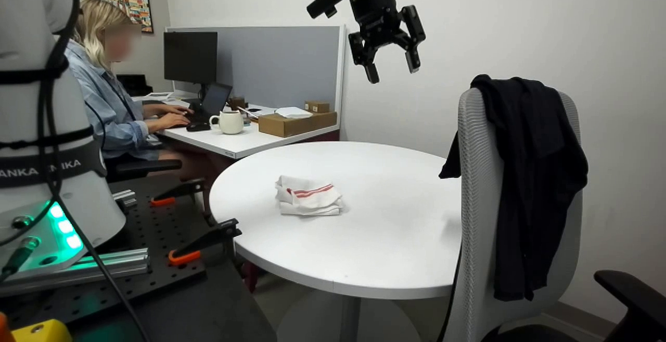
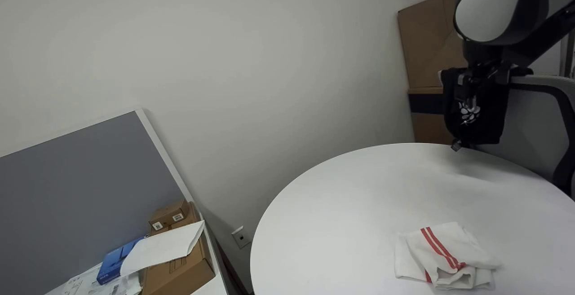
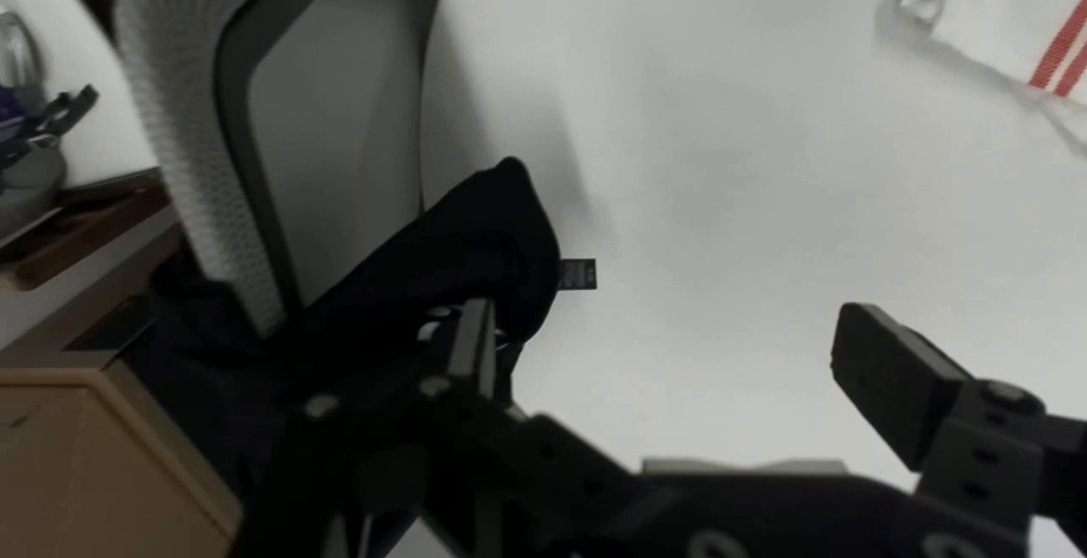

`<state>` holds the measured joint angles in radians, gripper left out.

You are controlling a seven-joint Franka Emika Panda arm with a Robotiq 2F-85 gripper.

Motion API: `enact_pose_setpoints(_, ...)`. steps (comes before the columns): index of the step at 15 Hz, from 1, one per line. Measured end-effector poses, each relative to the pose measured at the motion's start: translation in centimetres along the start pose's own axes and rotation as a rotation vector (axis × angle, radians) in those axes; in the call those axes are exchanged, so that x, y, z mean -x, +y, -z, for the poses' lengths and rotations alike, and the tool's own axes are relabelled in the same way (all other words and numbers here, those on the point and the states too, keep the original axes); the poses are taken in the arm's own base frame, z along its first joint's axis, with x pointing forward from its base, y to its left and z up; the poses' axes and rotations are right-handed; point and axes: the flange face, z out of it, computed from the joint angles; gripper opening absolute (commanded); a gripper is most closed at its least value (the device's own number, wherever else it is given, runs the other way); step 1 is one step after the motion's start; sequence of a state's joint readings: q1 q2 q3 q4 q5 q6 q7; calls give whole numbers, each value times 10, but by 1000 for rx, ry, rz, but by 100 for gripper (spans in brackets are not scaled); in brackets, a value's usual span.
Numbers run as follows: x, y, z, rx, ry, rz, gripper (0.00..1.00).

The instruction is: Use the white towel to wipe the table then put the black towel on the table

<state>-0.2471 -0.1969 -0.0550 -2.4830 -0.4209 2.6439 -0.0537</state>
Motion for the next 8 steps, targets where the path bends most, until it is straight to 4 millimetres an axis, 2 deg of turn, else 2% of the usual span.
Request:
enact_pose_setpoints(4,-8,26,20,101,42,-31,100)
enact_pose_setpoints(8,-2,65,23,138,48,-104,100)
